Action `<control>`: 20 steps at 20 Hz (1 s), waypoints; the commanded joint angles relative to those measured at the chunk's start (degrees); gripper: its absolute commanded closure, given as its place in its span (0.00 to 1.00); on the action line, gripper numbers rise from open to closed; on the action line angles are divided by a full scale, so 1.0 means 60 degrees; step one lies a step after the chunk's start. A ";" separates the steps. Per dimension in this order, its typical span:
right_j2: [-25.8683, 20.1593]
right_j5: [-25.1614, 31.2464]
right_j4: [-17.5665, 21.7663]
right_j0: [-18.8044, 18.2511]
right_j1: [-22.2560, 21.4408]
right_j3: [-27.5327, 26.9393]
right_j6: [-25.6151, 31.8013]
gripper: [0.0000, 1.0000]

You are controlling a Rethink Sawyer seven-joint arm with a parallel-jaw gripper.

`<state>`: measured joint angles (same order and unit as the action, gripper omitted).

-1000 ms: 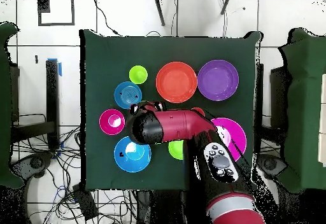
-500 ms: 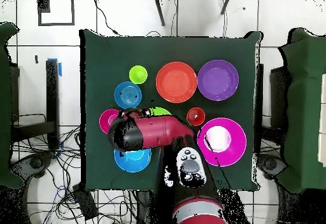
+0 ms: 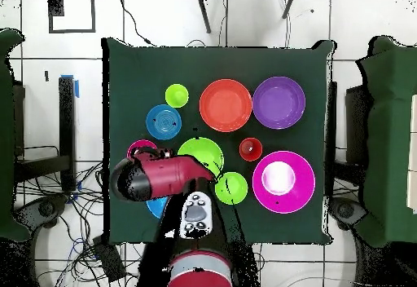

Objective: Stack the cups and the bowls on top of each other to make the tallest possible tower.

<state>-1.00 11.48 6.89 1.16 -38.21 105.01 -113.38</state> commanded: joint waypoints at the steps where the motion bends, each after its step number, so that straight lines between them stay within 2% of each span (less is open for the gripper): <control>1: 0.0191 -0.0007 -0.0578 0.0670 0.1016 -0.1308 -0.1642 0.00; 4: 0.0130 -0.0179 -0.0565 0.0760 0.1343 -0.1699 -0.1580 0.00; 9: 0.0752 -0.0721 -0.0785 0.1362 0.2013 -0.2350 -0.1994 0.00; 11: 0.0749 -0.0861 -0.0859 0.1393 0.2249 -0.2574 -0.1954 0.00; 15: 0.0129 -0.0279 -0.1049 0.1032 0.2217 -0.2841 -0.1572 0.00; 20: 0.0272 0.0520 -0.1299 0.1221 0.2234 -0.3498 -0.1435 0.00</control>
<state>3.42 10.36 1.44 8.31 -26.89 91.81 -115.59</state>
